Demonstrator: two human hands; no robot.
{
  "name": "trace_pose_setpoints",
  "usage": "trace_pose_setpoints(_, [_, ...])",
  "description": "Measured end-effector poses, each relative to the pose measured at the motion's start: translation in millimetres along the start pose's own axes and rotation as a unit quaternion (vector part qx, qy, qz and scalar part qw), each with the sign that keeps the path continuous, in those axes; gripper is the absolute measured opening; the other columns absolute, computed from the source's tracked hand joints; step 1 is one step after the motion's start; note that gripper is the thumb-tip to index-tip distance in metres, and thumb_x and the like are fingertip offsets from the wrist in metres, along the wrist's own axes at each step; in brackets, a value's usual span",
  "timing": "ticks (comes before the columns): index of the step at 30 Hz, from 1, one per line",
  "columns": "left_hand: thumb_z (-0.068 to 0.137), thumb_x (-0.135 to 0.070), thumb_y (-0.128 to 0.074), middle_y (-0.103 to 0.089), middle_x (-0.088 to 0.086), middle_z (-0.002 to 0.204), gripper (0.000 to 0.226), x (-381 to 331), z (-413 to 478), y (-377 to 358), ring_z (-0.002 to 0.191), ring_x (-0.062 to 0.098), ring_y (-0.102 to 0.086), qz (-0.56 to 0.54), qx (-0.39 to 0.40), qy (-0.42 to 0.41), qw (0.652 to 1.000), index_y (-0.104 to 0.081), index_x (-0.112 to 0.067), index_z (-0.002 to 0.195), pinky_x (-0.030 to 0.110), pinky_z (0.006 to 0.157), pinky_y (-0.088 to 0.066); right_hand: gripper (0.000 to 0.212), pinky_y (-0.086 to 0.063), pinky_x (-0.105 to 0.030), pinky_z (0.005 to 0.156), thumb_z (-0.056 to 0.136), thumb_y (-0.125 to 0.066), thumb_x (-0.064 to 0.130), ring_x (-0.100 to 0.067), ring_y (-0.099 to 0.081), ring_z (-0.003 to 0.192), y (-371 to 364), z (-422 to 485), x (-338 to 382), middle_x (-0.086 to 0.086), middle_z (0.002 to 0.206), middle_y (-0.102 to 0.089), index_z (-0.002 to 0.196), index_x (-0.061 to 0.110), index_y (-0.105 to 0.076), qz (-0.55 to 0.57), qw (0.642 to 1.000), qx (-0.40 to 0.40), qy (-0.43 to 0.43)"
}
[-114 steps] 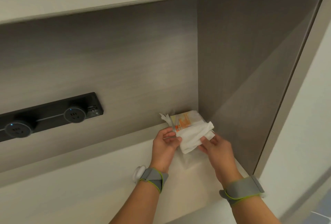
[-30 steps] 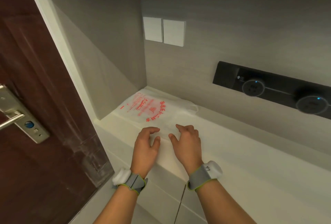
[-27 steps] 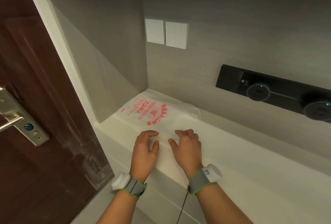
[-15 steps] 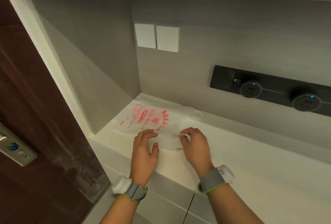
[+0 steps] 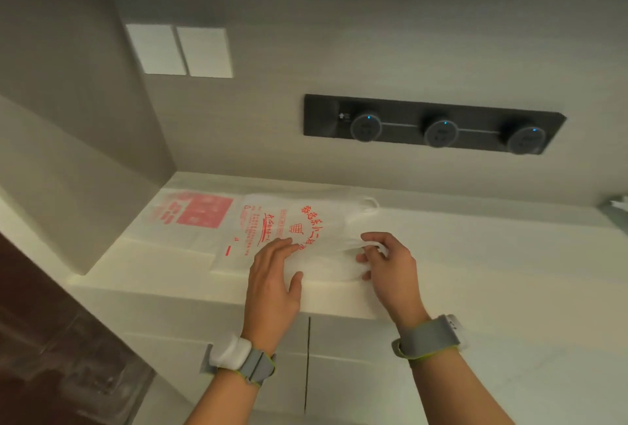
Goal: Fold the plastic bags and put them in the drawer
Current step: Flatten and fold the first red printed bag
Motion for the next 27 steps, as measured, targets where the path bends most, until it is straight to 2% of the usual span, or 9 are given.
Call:
trace_pose_setpoints(2, [0.086, -0.005, -0.070, -0.054, -0.003, 0.136, 0.048, -9.2, -1.9, -12.4, 0.132, 0.014, -0.044, -0.007, 0.020, -0.007, 1.000, -0.057, -0.020, 0.130, 0.029, 0.114, -0.032, 0.028, -0.054, -0.019, 0.056, 0.095, -0.048, 0.002, -0.014, -0.070, 0.075, 17.0, -2.9, -4.1, -0.007, 0.093, -0.071, 0.106, 0.016, -0.069, 0.027, 0.999, -0.014, -0.011])
trace_pose_setpoints(4, [0.086, -0.006, -0.070, -0.055, -0.005, 0.135, 0.047, -18.5, -2.2, -23.9, 0.131, 0.012, -0.044, -0.011, 0.040, -0.012, 0.999, -0.057, -0.021, 0.129, 0.024, 0.114, -0.030, 0.028, -0.060, -0.028, 0.065, 0.095, -0.048, 0.002, -0.012, -0.072, 0.080, 32.6, -3.5, -9.9, -0.004, 0.098, -0.071, 0.104, 0.016, -0.069, 0.056, 0.998, -0.025, -0.016])
trace_pose_setpoints(7, [0.086, -0.008, -0.071, -0.056, -0.004, 0.132, 0.045, -36.0, 0.4, -43.4, 0.128, 0.013, -0.046, -0.009, 0.064, -0.021, 0.998, -0.059, -0.019, 0.127, 0.021, 0.112, -0.028, 0.030, -0.061, -0.035, 0.076, 0.093, -0.047, 0.002, -0.008, -0.072, 0.078, 60.3, -0.2, -19.4, 0.001, 0.101, -0.071, 0.103, 0.018, -0.070, 0.066, 0.997, -0.033, -0.027])
trace_pose_setpoints(12, [0.089, -0.015, -0.070, -0.057, -0.006, 0.130, 0.039, -63.2, 0.0, -75.2, 0.126, 0.012, -0.047, -0.003, 0.089, -0.028, 0.996, -0.060, -0.019, 0.126, 0.029, 0.111, -0.036, 0.030, -0.057, -0.028, 0.076, 0.090, -0.049, 0.004, -0.010, -0.073, 0.073, 106.9, 5.4, -27.7, -0.002, 0.100, -0.072, 0.100, 0.022, -0.071, 0.063, 0.996, -0.033, -0.045])
trace_pose_setpoints(16, [0.091, -0.030, -0.064, -0.056, -0.009, 0.131, 0.036, -92.8, -5.0, -106.3, 0.127, 0.008, -0.046, -0.011, 0.107, -0.048, 0.993, -0.060, -0.021, 0.125, 0.020, 0.111, -0.031, 0.022, -0.054, -0.023, 0.070, 0.090, -0.054, 0.013, -0.013, -0.073, 0.075, 154.0, 9.2, -38.3, 0.000, 0.099, -0.071, 0.100, 0.023, -0.072, 0.071, 0.995, -0.047, -0.057])
trace_pose_setpoints(18, [0.092, -0.041, -0.057, -0.055, -0.010, 0.132, 0.039, -105.1, -9.0, -120.5, 0.128, 0.006, -0.045, -0.004, 0.115, -0.049, 0.992, -0.060, -0.021, 0.125, 0.014, 0.111, -0.027, 0.016, -0.059, -0.032, 0.076, 0.091, -0.057, 0.019, -0.011, -0.072, 0.078, 173.8, 10.6, -46.8, 0.002, 0.099, -0.071, 0.098, 0.021, -0.072, 0.083, 0.993, -0.055, -0.065])
trace_pose_setpoints(20, [0.092, -0.046, -0.052, -0.055, -0.009, 0.135, 0.042, -115.2, -14.6, -133.2, 0.131, 0.007, -0.043, 0.008, 0.126, -0.051, 0.991, -0.060, -0.022, 0.126, 0.016, 0.112, -0.026, 0.011, -0.060, -0.038, 0.082, 0.090, -0.064, 0.026, -0.010, -0.072, 0.079, 191.7, 12.5, -55.5, 0.005, 0.099, -0.072, 0.094, 0.021, -0.073, 0.080, 0.992, -0.067, -0.070])
trace_pose_setpoints(23, [0.093, -0.048, -0.050, -0.055, -0.009, 0.136, 0.044, -128.2, -20.5, -149.6, 0.133, 0.009, -0.044, 0.027, 0.136, -0.060, 0.989, -0.059, -0.022, 0.127, 0.023, 0.113, -0.029, 0.006, -0.055, -0.029, 0.085, 0.088, -0.069, 0.027, -0.009, -0.068, 0.088, 216.1, 17.2, -67.8, 0.009, 0.101, -0.072, 0.091, 0.024, -0.073, 0.016, 0.996, -0.076, -0.048])
trace_pose_setpoints(27, [0.094, -0.045, -0.052, -0.055, -0.009, 0.135, 0.040, -144.1, -23.5, -164.9, 0.132, 0.011, -0.045, 0.028, 0.140, -0.059, 0.988, -0.060, -0.023, 0.125, 0.030, 0.112, -0.035, 0.013, -0.043, -0.001, 0.070, 0.087, -0.070, 0.014, 0.000, -0.065, 0.086, 239.2, 19.7, -83.0, 0.003, 0.101, -0.071, 0.100, 0.015, -0.072, -0.051, 0.995, -0.089, -0.004])
Point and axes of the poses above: each hand's wrist, its own z-axis towards the middle knuckle, its own y-axis out of the back of the hand, x = y × z, the point moved 1 cm from there along z, towards the middle knuckle
